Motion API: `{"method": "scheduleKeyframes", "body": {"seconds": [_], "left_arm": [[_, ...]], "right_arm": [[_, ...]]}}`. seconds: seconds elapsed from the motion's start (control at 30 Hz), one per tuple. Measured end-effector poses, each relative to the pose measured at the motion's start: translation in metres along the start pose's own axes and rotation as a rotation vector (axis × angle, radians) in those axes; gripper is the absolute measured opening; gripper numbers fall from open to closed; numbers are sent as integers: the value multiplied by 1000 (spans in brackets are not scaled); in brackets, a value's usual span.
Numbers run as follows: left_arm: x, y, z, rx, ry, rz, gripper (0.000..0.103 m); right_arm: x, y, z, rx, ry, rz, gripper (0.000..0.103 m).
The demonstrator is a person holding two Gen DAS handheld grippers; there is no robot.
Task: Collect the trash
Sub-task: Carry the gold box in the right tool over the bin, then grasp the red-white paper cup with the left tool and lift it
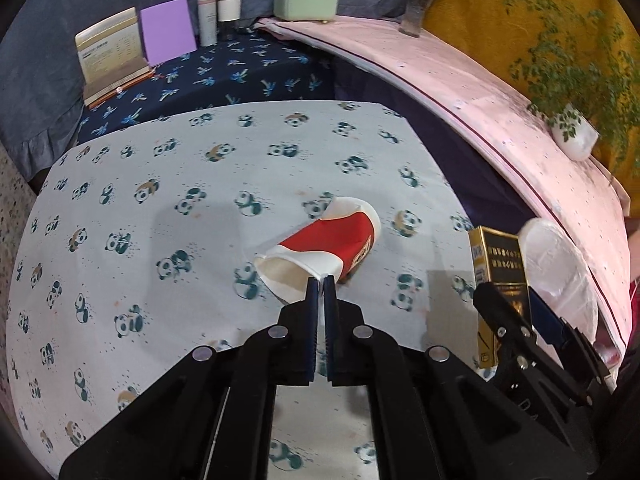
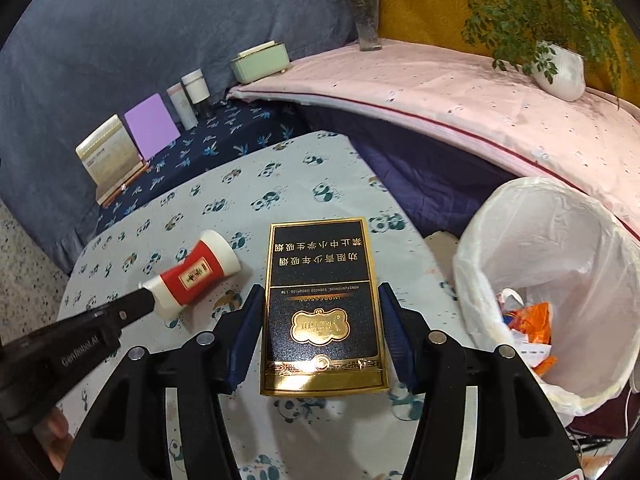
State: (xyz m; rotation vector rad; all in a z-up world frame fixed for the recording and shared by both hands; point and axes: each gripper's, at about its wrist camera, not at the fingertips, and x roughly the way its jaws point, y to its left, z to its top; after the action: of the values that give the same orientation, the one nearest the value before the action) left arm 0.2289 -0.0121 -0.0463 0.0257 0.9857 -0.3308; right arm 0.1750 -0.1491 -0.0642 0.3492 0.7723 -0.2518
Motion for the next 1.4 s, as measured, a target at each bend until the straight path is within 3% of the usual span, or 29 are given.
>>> {"method": "scheduleKeyframes", "body": {"seconds": [0.37,0.93,1.17,1.4], "left_arm": [[-13,-76,-12,125,-10,-65,2],[-19,-195,-17,304,-13,-200,2],[-20,-217,-17,335,-15,-237,2],[-22,-201,-4,279,-13,-259,3]], "right_arm": [[-35,-56,3,81,-60,-42,55],[-68,-181,-8,261,-106,-170,55],[-70,-208,-11,301,-103,-190,55],[-61,-216,-13,307,-86,-185,55]]}}
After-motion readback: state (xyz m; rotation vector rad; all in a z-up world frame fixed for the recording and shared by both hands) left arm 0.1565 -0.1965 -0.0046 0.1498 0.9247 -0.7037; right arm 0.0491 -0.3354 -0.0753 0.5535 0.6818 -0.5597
